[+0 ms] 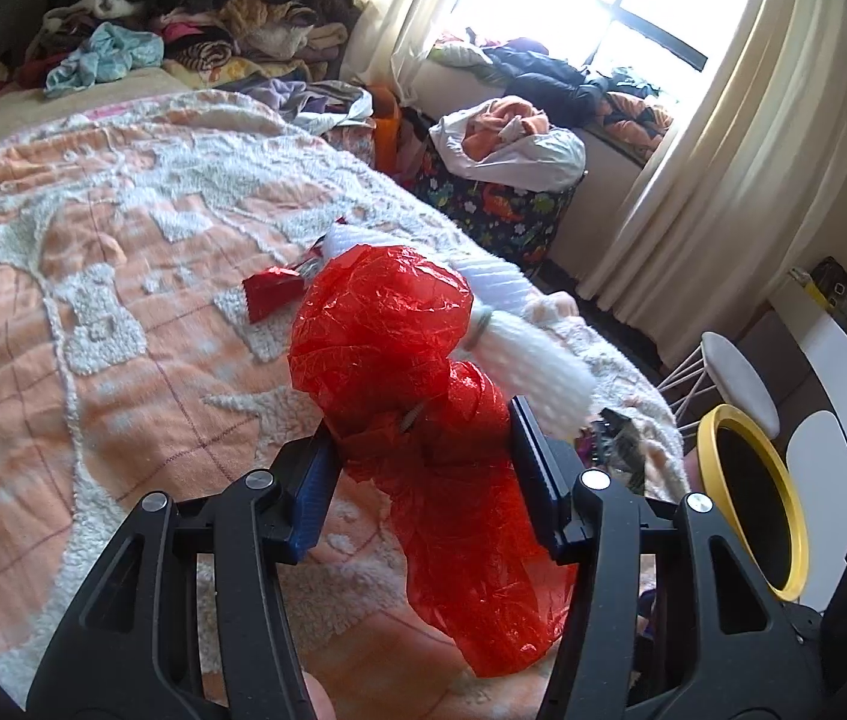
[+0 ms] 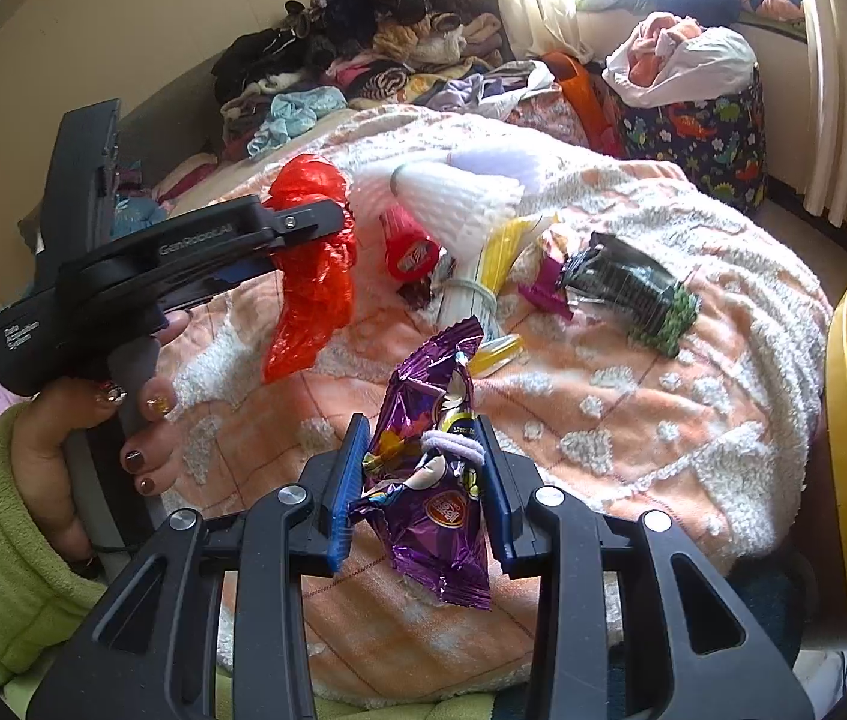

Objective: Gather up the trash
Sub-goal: 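Grasp the red plastic bag with the left tool while the right tool grasps the purple wrapper, then carry the red bag and purple wrapper over the bin with both tools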

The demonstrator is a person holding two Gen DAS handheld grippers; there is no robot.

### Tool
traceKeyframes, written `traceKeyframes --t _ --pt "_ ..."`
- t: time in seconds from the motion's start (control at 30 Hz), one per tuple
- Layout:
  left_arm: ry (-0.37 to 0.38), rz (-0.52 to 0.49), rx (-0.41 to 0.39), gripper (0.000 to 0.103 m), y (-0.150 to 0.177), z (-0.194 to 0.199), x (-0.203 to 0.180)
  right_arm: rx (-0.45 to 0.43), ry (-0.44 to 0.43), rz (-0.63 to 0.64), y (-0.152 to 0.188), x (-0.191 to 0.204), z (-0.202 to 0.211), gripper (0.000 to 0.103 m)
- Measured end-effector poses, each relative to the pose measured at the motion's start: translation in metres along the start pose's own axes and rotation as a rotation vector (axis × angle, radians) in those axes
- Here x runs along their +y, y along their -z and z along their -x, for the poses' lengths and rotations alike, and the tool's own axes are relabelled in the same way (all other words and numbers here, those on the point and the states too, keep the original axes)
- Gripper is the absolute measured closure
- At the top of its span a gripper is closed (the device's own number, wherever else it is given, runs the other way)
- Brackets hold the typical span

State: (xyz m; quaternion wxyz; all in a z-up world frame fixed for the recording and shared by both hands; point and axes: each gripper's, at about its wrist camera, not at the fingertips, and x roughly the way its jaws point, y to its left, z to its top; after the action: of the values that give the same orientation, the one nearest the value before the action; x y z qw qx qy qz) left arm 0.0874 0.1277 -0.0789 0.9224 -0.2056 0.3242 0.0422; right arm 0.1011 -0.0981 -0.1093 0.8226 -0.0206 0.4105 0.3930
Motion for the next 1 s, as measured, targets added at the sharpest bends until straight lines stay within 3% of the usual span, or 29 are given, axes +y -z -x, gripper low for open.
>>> traceKeyframes --t 1.0 --pt "0.089 -0.173 -0.014 0.058 0.006 0.013 -0.09 -0.196 0.079 -0.116 -0.013 -0.062 0.074 0.07"
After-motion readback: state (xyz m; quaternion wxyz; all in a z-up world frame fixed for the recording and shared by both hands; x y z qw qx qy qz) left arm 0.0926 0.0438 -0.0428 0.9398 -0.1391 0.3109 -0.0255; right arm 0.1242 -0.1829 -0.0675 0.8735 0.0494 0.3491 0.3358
